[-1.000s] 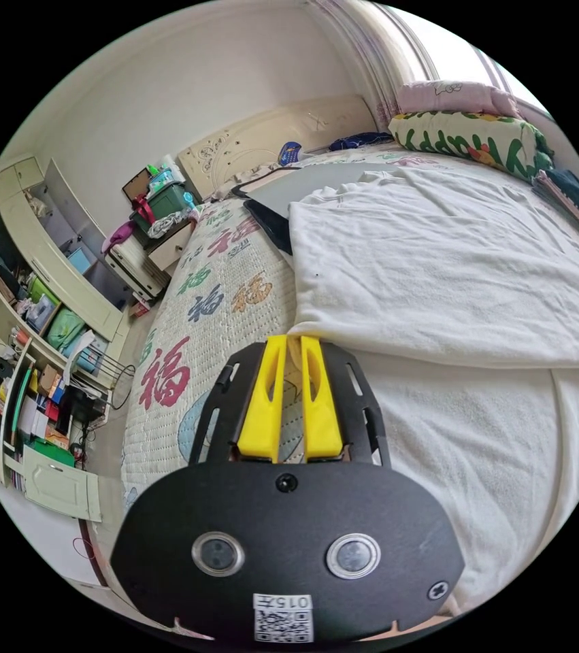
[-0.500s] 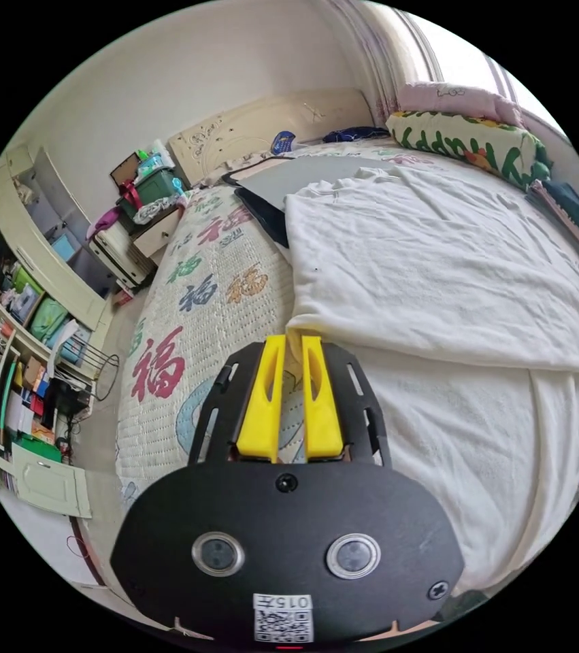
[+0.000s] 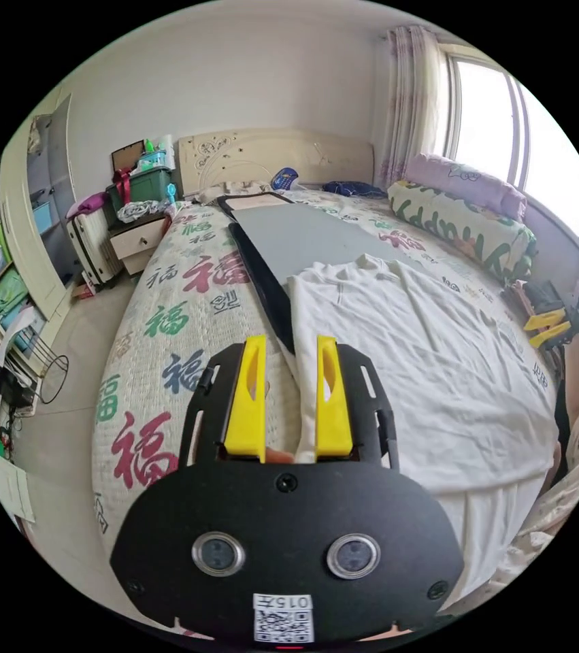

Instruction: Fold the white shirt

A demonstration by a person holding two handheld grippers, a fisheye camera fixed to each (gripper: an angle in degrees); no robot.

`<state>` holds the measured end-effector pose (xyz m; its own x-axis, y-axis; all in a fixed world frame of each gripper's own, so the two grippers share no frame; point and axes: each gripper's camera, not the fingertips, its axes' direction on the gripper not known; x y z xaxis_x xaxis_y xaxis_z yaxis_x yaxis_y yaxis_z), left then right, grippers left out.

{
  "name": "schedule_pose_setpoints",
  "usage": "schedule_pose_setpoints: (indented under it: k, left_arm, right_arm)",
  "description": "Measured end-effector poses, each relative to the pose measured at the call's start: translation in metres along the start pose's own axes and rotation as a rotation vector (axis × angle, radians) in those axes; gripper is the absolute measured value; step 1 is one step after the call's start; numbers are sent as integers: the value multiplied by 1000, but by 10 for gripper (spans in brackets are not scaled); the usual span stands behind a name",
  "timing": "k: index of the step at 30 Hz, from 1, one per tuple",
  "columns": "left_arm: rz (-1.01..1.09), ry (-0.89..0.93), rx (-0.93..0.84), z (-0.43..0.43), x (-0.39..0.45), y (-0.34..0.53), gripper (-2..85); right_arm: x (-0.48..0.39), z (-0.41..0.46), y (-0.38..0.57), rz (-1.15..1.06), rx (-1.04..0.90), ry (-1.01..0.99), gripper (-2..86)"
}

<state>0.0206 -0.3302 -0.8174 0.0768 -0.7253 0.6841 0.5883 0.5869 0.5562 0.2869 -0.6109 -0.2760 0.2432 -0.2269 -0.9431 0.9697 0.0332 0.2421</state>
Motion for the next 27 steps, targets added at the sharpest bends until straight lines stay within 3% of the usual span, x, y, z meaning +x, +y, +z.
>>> schedule_pose_setpoints:
  k: [7,11,16,21,27]
  left_arm:
    - [-87,99,-23,97,-7,-81,116]
    - [-75,90,-155,149,-9,-107,116]
    - [-57,112,-270,188,-6,-108,95]
    - [-49,97,-245,186,-5,-84,41]
    - [-7,71,-27,116,17,-30,9]
  right_arm:
    - [160,103,-90,377,27,180,94]
    - [215,146,-122,516,-31,193,102]
    - [241,189,-157,538,-192,149,93]
    - [236,195,-174,518,-228,149,42]
    - [192,122,-175,474,-99,222,26]
